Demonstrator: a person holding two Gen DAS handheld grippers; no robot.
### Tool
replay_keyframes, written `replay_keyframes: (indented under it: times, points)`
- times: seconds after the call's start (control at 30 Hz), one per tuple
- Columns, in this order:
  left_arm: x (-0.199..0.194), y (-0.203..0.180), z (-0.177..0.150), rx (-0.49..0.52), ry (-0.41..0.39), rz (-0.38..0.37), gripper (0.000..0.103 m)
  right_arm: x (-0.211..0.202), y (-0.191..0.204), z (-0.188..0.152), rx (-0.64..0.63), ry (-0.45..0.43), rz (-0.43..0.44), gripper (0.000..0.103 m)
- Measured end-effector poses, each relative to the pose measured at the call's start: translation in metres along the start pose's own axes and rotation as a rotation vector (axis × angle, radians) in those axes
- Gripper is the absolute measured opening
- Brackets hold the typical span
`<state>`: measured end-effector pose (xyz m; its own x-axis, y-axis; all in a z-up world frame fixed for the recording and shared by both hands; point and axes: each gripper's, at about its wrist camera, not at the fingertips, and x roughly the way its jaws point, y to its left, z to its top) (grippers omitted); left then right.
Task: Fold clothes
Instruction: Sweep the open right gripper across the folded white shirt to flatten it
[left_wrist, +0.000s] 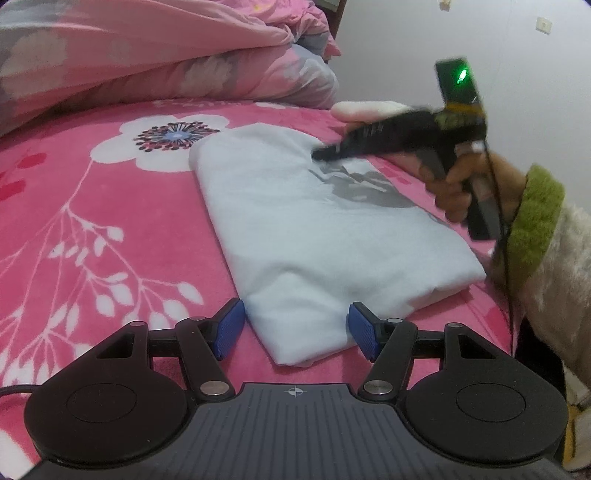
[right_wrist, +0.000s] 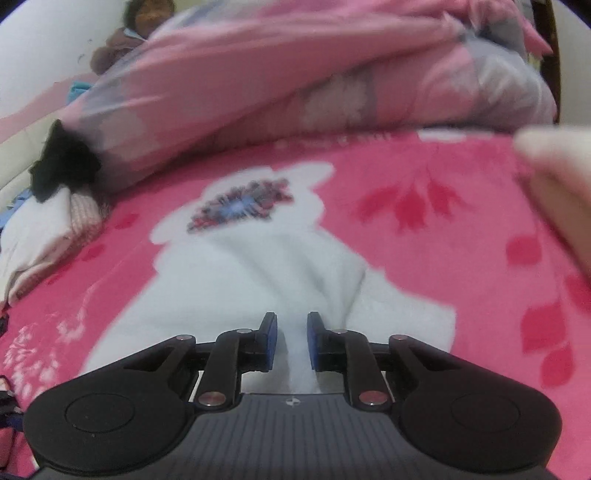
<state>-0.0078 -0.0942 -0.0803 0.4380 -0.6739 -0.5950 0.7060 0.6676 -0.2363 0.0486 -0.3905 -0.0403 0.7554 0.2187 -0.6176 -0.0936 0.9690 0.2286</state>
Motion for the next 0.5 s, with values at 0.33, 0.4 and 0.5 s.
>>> replay_keyframes:
  times: [0.33, 0.4, 0.5]
  points:
    - [-0.001, 0.000, -0.001, 0.000, -0.002, -0.013, 0.063, 0.059, -0.025, 0.013, 0.068, 0.034, -0.070, 0.018]
    - [-0.002, 0.001, -0.001, -0.006, -0.001, -0.019, 0.063, 0.043, -0.028, 0.017, 0.115, 0.031, -0.066, 0.018]
    - [-0.003, 0.002, 0.001, -0.021, 0.002, -0.026, 0.063, -0.002, -0.018, 0.023, 0.094, -0.013, -0.072, 0.019]
